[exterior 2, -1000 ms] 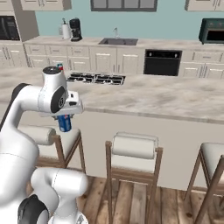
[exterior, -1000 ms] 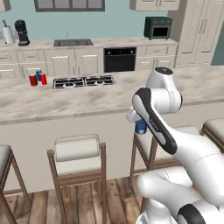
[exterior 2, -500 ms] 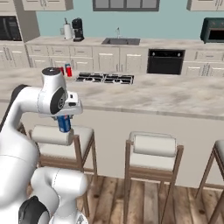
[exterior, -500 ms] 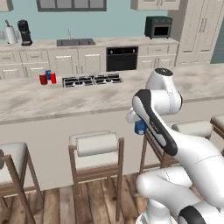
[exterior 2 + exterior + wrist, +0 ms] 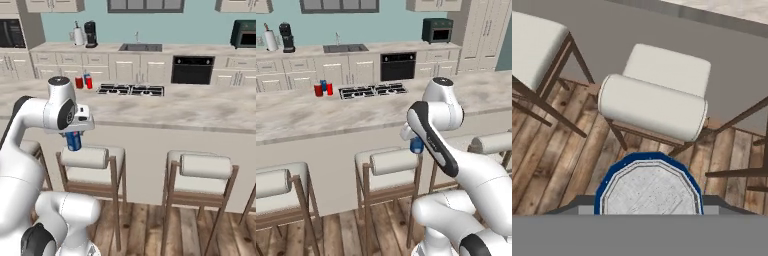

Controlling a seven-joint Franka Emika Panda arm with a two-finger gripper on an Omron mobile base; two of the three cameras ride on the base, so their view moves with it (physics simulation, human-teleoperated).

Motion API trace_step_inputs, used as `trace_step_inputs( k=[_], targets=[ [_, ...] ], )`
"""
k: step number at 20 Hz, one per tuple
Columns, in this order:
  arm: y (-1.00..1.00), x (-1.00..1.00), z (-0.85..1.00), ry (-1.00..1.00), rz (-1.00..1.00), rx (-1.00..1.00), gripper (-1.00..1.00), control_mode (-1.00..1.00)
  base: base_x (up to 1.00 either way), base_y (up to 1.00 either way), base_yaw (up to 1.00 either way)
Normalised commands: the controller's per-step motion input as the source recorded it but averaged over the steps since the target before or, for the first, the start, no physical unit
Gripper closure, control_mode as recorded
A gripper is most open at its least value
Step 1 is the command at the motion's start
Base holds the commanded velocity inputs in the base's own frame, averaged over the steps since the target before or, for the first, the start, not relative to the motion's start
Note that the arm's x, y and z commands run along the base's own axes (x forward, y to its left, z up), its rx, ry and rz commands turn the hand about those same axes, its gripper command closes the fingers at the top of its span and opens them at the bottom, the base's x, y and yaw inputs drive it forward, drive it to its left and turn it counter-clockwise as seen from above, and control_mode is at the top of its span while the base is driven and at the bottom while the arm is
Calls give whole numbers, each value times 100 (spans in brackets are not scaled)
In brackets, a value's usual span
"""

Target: Four empty soda cans are scattered around the kitchen. Gather all the cans and cluster them next to the stove for recycling.

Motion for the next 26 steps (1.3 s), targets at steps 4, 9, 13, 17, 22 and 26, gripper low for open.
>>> trace_step_inputs(
  k=[4, 9, 13, 17, 22, 26],
  targets=[
    [0, 0, 0, 0, 0, 0, 100, 100, 0, 63, -7],
    [0, 0, 0, 0, 0, 0, 100, 100, 0, 64, -6],
    [0, 0, 0, 0, 0, 0, 100, 100, 0, 65, -5],
    [0, 0, 0, 0, 0, 0, 100, 100, 0, 67, -1],
    [0, 0, 0, 0, 0, 0, 100, 100, 0, 66, 0],
    [0, 0, 0, 0, 0, 0, 100, 100, 0, 68, 0]
  ],
)
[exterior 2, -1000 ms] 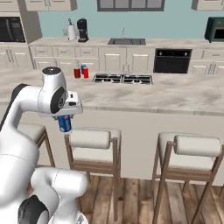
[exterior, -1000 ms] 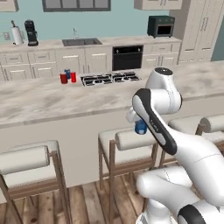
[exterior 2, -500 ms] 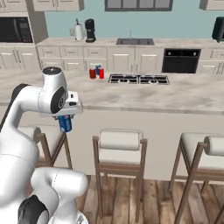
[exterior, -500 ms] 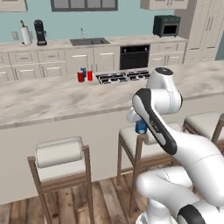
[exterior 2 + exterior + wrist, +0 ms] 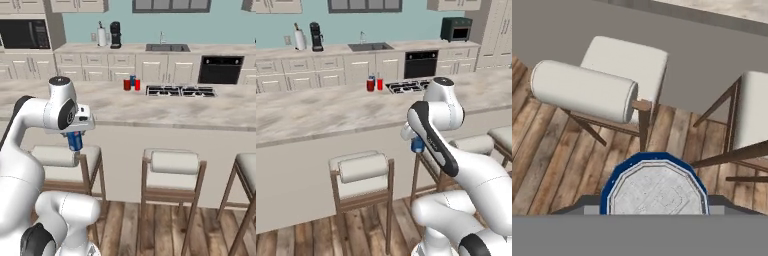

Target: Four empty soda cans are scattered around the kitchen. Gather all the cans and cluster them next to the stove for recycling.

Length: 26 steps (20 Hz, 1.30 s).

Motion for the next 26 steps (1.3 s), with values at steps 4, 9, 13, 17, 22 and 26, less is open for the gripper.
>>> trace_step_inputs(
  k=[4, 9, 13, 17, 22, 26],
  targets=[
    [0, 0, 0, 0, 0, 0, 100, 100, 1, 69, 0],
    [0, 0, 0, 0, 0, 0, 100, 100, 5, 70, 0],
    [0, 0, 0, 0, 0, 0, 100, 100, 9, 69, 0],
    [0, 0, 0, 0, 0, 0, 100, 100, 11, 67, 0],
    [0, 0, 0, 0, 0, 0, 100, 100, 11, 67, 0],
    [0, 0, 0, 0, 0, 0, 100, 100, 12, 67, 0]
  ],
)
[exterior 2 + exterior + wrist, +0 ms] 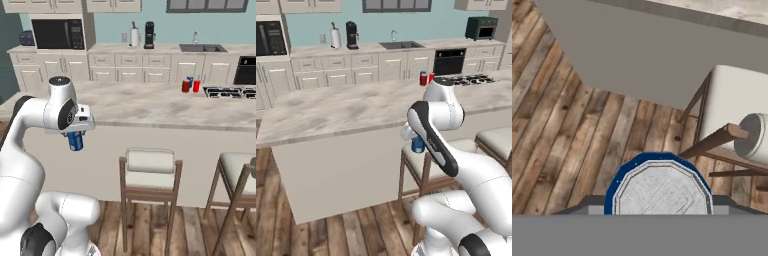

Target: Four empty soda cans are scattered around the kitchen. Gather all the cans and cluster them next to the stove for recycling.

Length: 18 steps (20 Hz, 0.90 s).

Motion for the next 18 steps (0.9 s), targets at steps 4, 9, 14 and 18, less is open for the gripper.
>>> trace_step_inputs(
  k=[4, 9, 14, 18],
  targets=[
    [0, 0, 0, 0, 0, 0, 100, 100, 16, 66, 0],
    [0, 0, 0, 0, 0, 0, 100, 100, 20, 67, 0],
    [0, 0, 0, 0, 0, 0, 100, 100, 25, 66, 0],
    [0, 0, 0, 0, 0, 0, 100, 100, 24, 66, 0]
  ],
)
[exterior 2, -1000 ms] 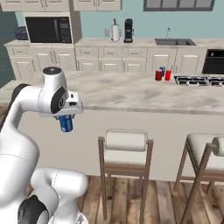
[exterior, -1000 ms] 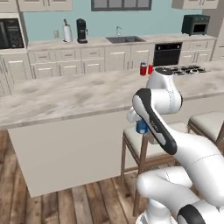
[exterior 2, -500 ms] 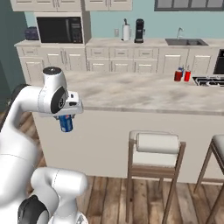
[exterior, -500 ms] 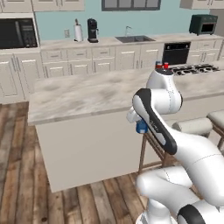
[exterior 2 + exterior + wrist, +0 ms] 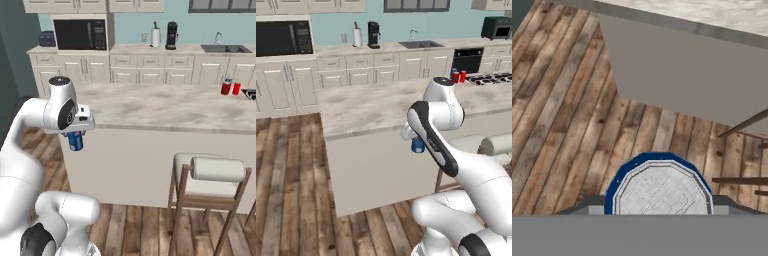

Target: Four empty soda cans are scattered around the kitchen. Gather all the cans and cluster them next to the stove for recycling.

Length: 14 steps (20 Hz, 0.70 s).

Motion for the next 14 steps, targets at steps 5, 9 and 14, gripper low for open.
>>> trace_step_inputs(
  k=[5, 9, 14],
  targets=[
    [0, 0, 0, 0, 0, 0, 100, 100, 22, 68, 0],
    [0, 0, 0, 0, 0, 0, 100, 100, 24, 67, 0],
    [0, 0, 0, 0, 0, 0, 100, 100, 25, 67, 0]
  ],
)
